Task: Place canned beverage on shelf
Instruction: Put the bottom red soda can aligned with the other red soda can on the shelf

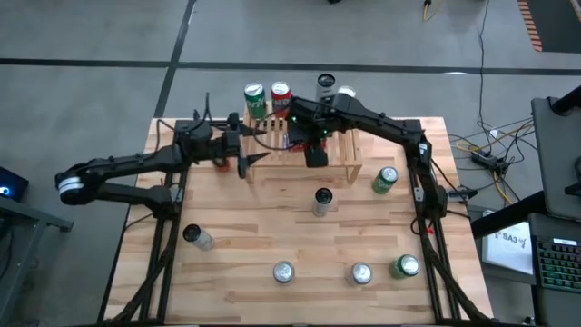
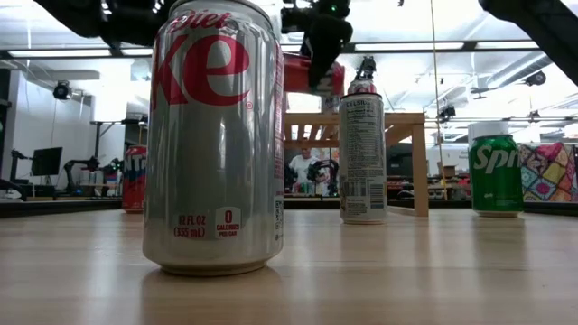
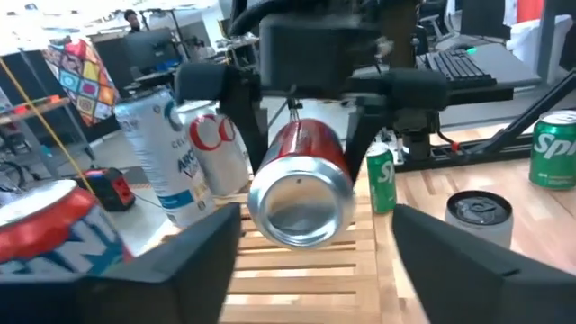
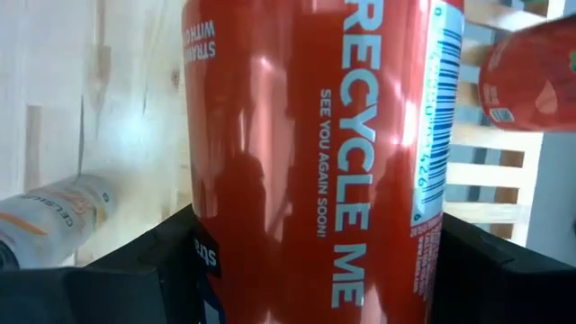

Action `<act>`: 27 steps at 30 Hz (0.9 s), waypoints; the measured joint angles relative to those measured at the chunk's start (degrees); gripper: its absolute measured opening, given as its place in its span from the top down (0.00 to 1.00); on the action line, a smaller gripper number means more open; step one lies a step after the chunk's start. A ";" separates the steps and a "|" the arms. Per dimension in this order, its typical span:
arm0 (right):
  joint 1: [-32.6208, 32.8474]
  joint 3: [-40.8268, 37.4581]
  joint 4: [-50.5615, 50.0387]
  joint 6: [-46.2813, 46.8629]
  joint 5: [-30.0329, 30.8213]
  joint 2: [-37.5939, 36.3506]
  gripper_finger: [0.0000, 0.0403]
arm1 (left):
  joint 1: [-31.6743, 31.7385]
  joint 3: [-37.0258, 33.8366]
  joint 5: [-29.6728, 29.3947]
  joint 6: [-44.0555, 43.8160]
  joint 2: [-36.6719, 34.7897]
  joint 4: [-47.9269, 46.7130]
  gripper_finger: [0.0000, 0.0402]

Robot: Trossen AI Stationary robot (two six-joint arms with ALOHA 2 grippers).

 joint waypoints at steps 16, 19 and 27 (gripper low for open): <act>2.25 0.02 0.07 0.81 1.92 0.00 0.30 | 0.00 2.26 5.91 -1.26 12.85 10.09 0.11; 2.25 0.02 -0.15 0.81 1.89 0.00 0.30 | 0.00 3.31 5.95 -1.27 14.64 10.74 0.11; 2.25 0.06 0.13 0.79 1.80 0.00 0.30 | 0.00 6.56 5.97 -1.68 18.34 11.31 0.11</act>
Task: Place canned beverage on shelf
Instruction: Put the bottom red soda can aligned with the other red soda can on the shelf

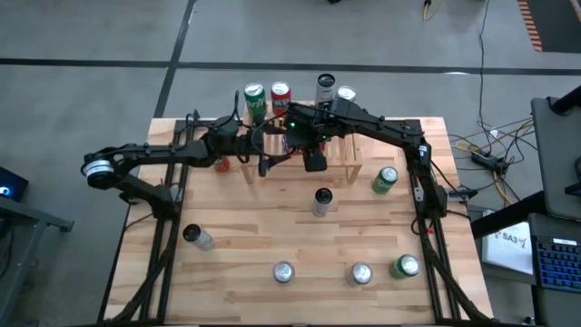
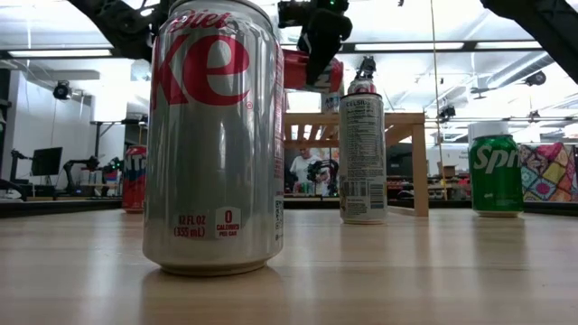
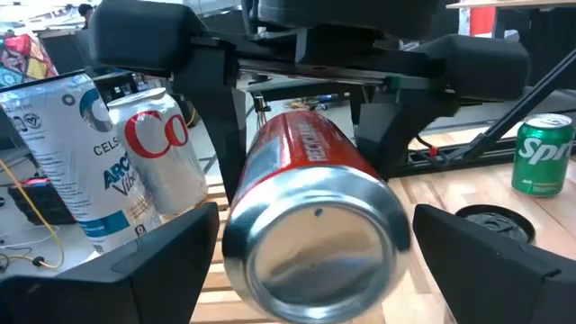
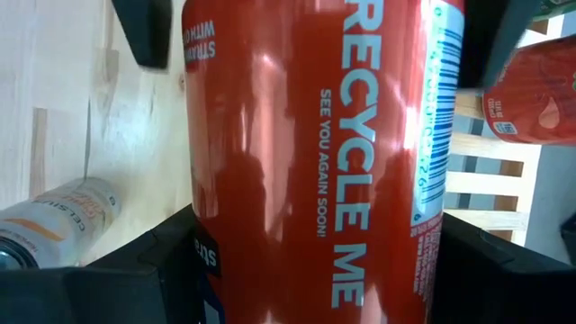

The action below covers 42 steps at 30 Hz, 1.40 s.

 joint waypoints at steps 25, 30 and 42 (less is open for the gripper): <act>0.04 0.03 1.09 0.08 -0.06 -0.65 0.15 | 0.00 -1.10 0.78 -2.42 0.46 1.86 0.28; 0.04 0.23 1.43 2.21 0.18 -3.94 0.17 | 0.07 -2.97 0.56 -3.48 -2.06 4.89 0.28; 0.26 0.55 11.16 6.10 -7.47 -16.41 0.17 | 0.07 -16.88 8.11 -7.75 -15.29 26.45 0.28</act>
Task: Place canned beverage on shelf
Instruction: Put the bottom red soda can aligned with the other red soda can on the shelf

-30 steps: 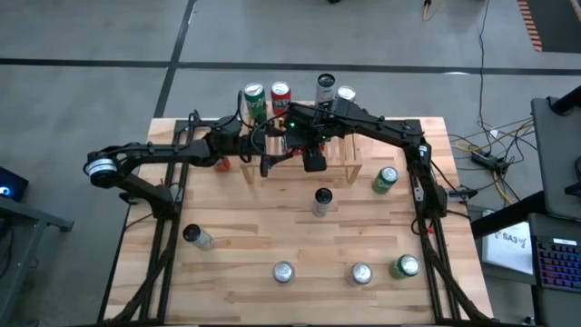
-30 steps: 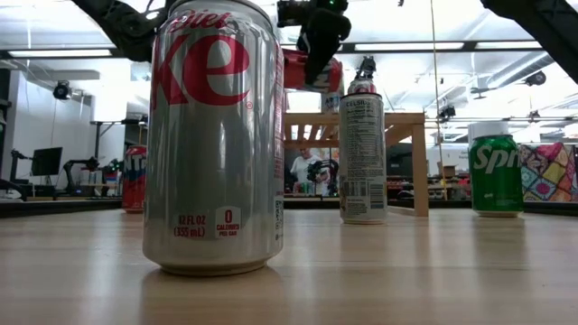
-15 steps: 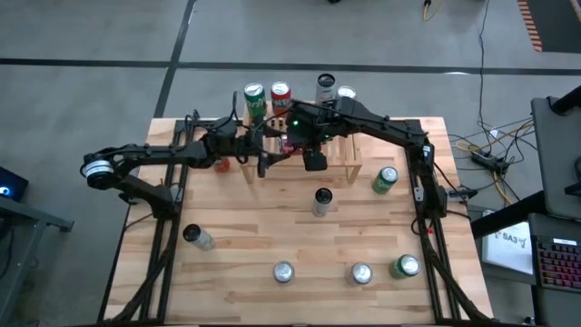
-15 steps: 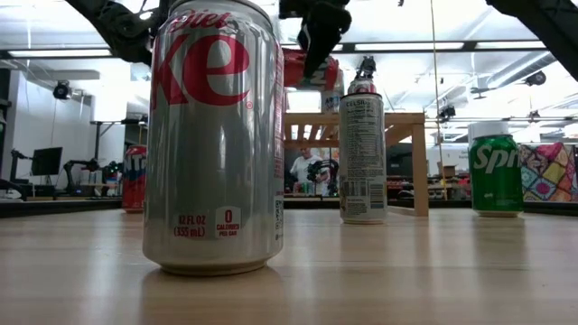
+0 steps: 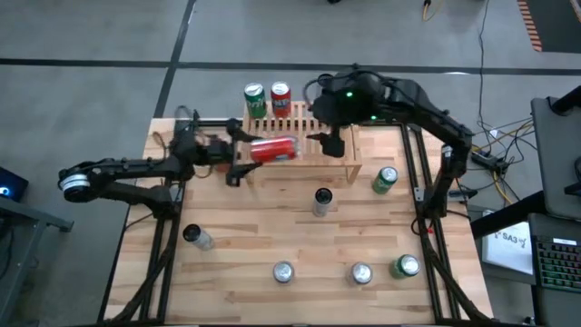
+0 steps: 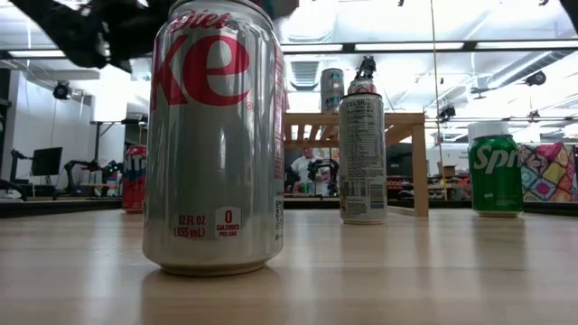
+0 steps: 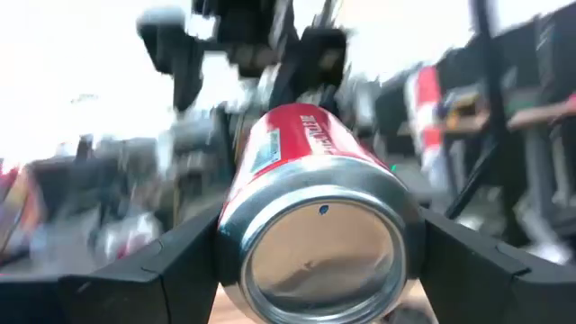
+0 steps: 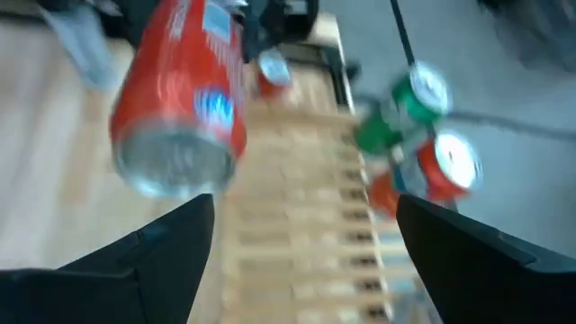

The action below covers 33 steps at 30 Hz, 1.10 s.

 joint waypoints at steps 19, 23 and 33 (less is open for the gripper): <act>0.84 -32.98 49.03 2.87 -15.14 -2.47 0.17 | 0.08 -4.71 3.52 -5.61 -13.61 13.51 0.28; 2.26 -44.26 70.39 5.56 -14.72 -2.43 0.17 | 0.08 -5.71 5.19 -5.77 -15.41 13.50 0.28; 5.37 -54.41 103.10 4.99 -10.56 -2.45 0.17 | 0.08 -8.15 5.97 -5.22 -16.92 17.33 0.28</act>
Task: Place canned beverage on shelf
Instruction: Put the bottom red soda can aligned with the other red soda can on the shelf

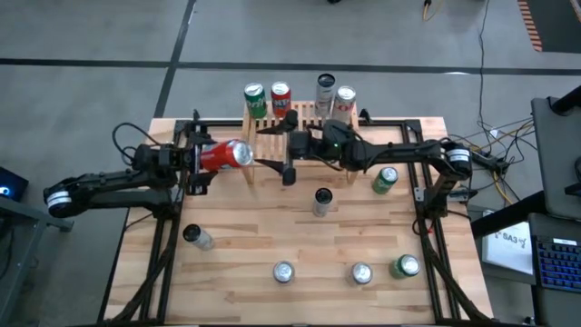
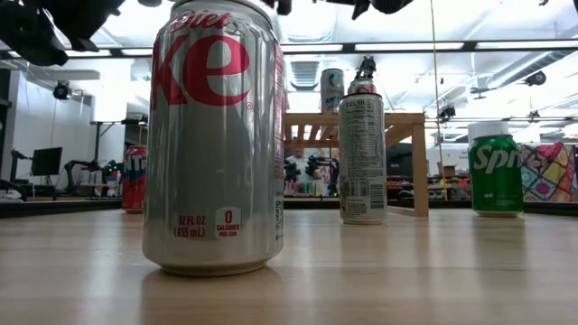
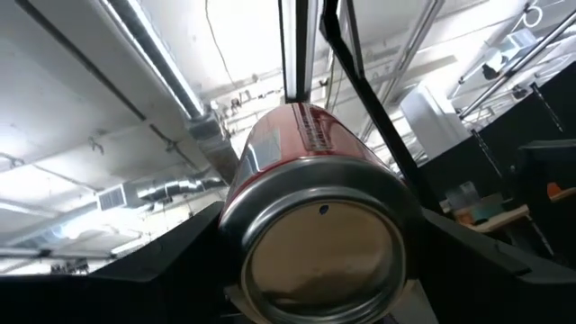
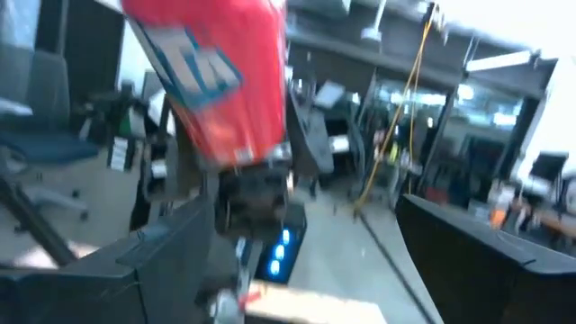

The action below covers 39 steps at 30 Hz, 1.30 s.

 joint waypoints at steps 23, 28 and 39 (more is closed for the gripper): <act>0.75 1.66 6.26 2.34 -0.46 0.04 0.15 | -0.27 2.25 -6.29 -0.02 14.47 13.21 0.28; 0.75 1.70 8.72 2.27 -0.99 0.82 0.15 | -0.26 4.44 -6.26 -0.93 18.37 14.89 0.28; 0.75 2.40 12.47 2.78 -1.67 0.92 0.15 | -0.52 9.36 -2.28 -4.04 26.53 15.54 0.28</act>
